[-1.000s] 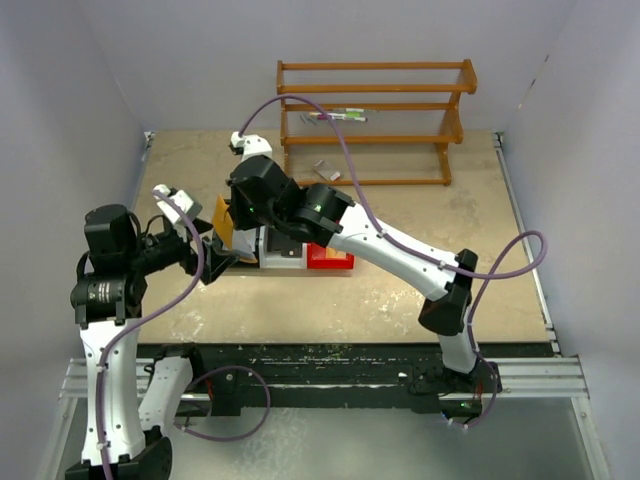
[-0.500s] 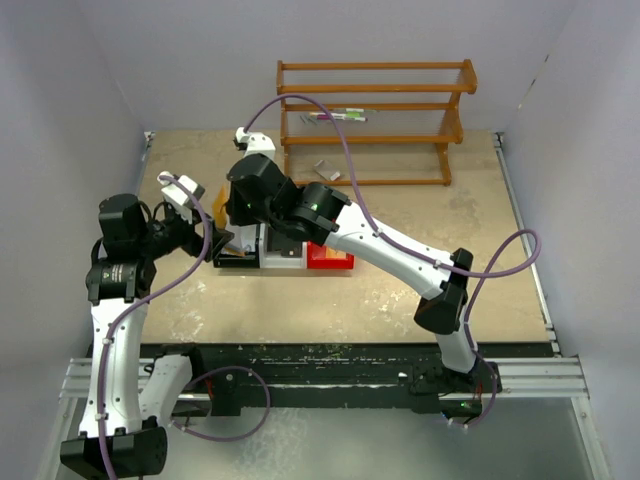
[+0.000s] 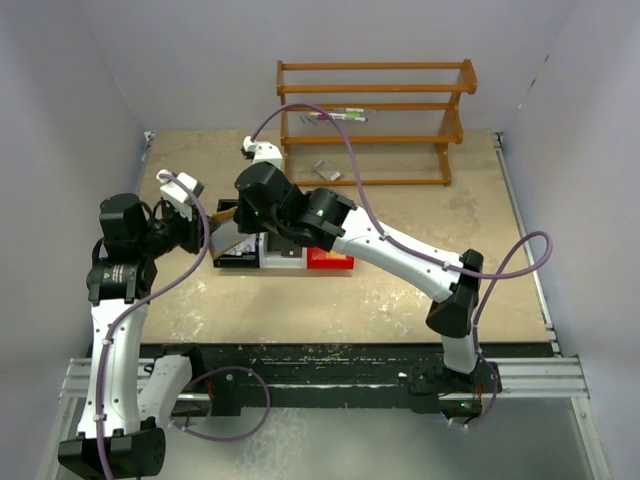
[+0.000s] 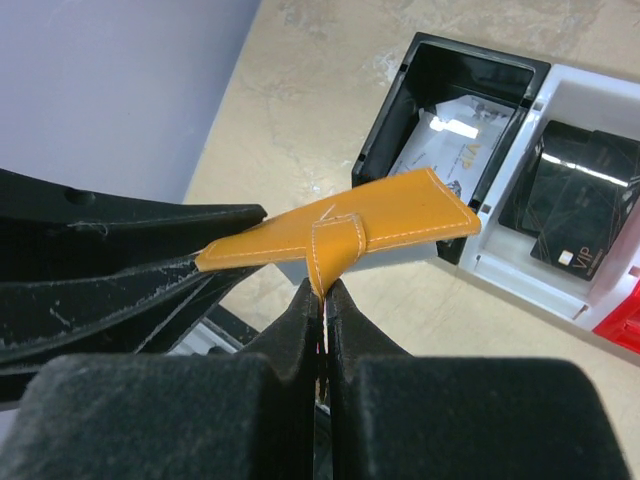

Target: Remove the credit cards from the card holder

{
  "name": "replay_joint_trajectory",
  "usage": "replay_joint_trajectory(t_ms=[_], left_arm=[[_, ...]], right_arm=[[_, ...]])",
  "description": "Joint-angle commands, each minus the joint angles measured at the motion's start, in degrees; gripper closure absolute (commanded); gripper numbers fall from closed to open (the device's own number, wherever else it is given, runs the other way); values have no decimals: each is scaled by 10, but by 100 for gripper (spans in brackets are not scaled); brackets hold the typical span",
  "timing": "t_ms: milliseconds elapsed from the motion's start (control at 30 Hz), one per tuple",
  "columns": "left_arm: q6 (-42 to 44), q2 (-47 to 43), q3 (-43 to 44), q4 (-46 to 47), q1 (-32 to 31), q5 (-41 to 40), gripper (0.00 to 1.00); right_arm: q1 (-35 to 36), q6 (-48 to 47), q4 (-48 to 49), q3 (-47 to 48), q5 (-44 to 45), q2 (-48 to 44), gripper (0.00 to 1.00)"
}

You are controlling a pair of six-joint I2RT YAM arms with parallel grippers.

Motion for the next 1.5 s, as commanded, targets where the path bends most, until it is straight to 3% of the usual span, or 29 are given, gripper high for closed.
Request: replay_joint_trajectory(t_ms=[0,167,233,300,433,467,600,1000,1200,1467], left_arm=[[-3,2,19,18,-2,22,80],[-17,19,42,-4,-2,75,93],[-31,25,52,-8,-2,100,99],[-46,31,61,-14,-2,126,100],[-82,49,87,-23,-2,159,100],[-87,55,95,-28,-2,170,100],[-107,81,135,-60,-1,257,100],[-352,100,172,74,-1,393,100],[-430,96,174,126,-1,417,100],[-440,91,175,129,-1,424,100]], right_arm=[[3,10,50,-11,-30,-49,100],[-21,-11,98,-63,-109,-82,100],[-40,-18,139,-105,-167,-107,94],[-65,-24,186,-150,-239,-134,81],[-117,-44,265,-232,-356,-195,38],[-128,-52,272,-248,-368,-209,30],[-166,-88,294,-316,-413,-271,19],[-239,-127,503,-622,-617,-434,13],[-239,-104,570,-663,-666,-417,16],[-239,-49,658,-660,-695,-371,20]])
